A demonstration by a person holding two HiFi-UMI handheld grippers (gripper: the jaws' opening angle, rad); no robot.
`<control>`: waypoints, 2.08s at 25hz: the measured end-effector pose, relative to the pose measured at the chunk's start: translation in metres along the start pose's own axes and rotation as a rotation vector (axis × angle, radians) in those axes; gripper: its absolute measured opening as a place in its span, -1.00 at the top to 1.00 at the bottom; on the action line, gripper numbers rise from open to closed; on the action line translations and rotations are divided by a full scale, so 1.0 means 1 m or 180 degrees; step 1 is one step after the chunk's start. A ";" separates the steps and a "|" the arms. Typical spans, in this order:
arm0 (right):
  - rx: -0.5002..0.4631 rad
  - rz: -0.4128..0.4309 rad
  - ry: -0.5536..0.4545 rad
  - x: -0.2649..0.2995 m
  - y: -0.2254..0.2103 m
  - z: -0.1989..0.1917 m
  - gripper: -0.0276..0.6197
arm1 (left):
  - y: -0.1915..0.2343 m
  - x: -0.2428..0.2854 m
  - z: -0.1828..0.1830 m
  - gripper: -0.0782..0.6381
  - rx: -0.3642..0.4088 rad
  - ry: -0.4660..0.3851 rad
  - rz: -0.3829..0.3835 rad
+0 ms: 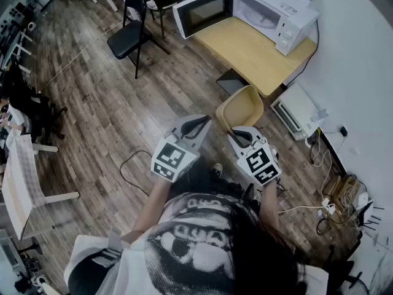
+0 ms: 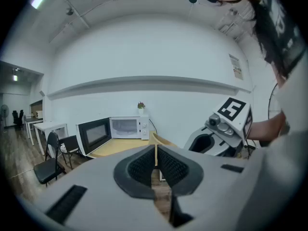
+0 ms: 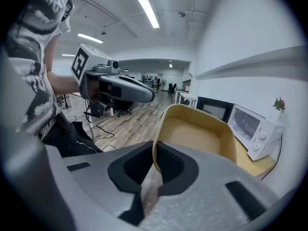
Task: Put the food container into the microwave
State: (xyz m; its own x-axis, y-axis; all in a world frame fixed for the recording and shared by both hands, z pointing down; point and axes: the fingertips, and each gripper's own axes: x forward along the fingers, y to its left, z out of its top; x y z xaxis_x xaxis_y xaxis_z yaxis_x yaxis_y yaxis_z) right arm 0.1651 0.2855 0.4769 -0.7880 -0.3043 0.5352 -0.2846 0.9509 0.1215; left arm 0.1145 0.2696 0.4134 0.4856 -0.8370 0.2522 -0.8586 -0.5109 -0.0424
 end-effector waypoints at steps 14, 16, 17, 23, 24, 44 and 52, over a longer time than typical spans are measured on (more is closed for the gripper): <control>0.0174 -0.0035 -0.0121 -0.005 -0.011 -0.003 0.83 | -0.013 0.014 0.008 0.75 0.0070 0.0035 -0.0063; 0.0174 -0.0018 -0.0097 -0.001 -0.010 -0.004 0.83 | -0.010 0.013 0.005 0.75 0.0050 0.0043 -0.0051; 0.0171 -0.0011 -0.0085 0.002 -0.010 -0.005 0.83 | -0.008 0.012 0.003 0.75 0.0038 0.0045 -0.0044; 0.0150 0.0072 -0.0023 0.025 -0.019 0.001 0.83 | 0.013 0.016 -0.002 0.75 -0.0032 0.0056 -0.0008; 0.0143 0.0089 -0.0019 0.030 -0.020 0.003 0.83 | 0.019 0.016 -0.002 0.75 -0.0041 0.0050 0.0001; 0.0173 0.0073 0.0238 0.211 -0.109 0.093 0.83 | 0.244 0.061 -0.001 0.75 -0.0074 0.0011 -0.0157; 0.0256 -0.0030 0.0353 0.263 -0.138 0.117 0.83 | 0.306 0.083 -0.001 0.75 -0.0066 0.0014 -0.0350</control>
State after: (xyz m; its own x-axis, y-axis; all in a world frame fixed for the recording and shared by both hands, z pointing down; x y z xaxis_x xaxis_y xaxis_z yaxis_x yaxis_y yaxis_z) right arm -0.0662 0.0678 0.5031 -0.7212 -0.3008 0.6240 -0.3381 0.9391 0.0619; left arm -0.1077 0.0444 0.4222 0.5763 -0.7753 0.2584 -0.8035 -0.5953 0.0057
